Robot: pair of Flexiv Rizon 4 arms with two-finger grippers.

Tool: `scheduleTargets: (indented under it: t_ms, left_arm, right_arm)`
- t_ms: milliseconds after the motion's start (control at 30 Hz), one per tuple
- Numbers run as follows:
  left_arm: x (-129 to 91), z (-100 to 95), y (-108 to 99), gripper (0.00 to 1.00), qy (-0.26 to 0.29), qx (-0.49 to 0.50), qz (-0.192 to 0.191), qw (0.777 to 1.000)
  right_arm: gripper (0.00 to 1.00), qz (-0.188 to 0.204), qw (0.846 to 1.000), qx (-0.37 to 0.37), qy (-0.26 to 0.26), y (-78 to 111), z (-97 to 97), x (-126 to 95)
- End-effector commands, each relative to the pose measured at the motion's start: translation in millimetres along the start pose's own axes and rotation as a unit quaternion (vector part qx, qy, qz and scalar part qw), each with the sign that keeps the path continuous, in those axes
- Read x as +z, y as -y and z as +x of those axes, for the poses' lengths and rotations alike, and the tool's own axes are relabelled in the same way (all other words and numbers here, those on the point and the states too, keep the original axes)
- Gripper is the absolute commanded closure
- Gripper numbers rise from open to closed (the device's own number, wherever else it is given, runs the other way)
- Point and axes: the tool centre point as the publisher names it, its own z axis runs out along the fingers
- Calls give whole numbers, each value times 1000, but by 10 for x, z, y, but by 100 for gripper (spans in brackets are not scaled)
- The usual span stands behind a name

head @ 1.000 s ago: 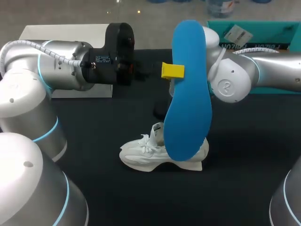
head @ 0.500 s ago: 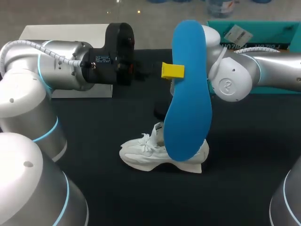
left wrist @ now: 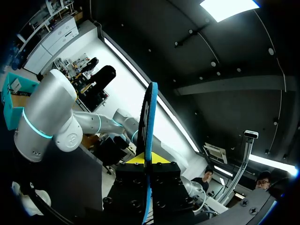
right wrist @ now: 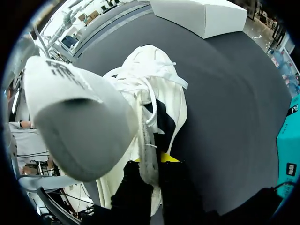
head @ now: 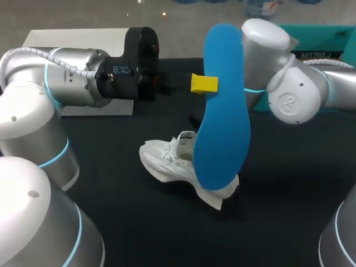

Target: Take the shoe out of the shoebox, open the shoe tongue, remove and reinsert the insole, then place the shoe into the shoebox

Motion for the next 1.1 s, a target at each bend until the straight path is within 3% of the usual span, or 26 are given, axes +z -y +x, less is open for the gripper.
scheduleTargets:
  t_ms: [33,100,133,500,533,567,700,867,1100]
  left_arm:
    - [10,-8,-4,100,-1,0,1,1000]
    - [10,-8,-4,100,-1,0,1,1000]
    - [10,-8,-4,100,-1,0,1,1000]
    - [10,-8,-4,100,-1,0,1,1000]
    - [10,-8,-4,100,-1,0,1,1000]
    - [10,-8,-4,100,-1,0,1,1000]
    - [10,-8,-4,100,-1,0,1,1000]
    - [10,-8,-4,100,-1,0,1,1000]
    - [10,-8,-4,100,-1,0,1,1000]
  right_arm:
    - [100,-240,940,213,114,85,126,-27]
    - [100,-253,938,202,127,32,147,-50]
    - [100,-230,947,166,152,-48,149,-98]
    - [100,-230,947,166,152,-48,149,-98]
    - [100,-270,930,204,144,-45,136,-122]
    - [100,-285,922,216,147,-55,153,-130]
    - [100,-276,890,334,141,-24,71,-186]
    - [100,-267,882,369,120,-64,26,-223]
    - [100,-224,887,396,86,-82,-66,-110]
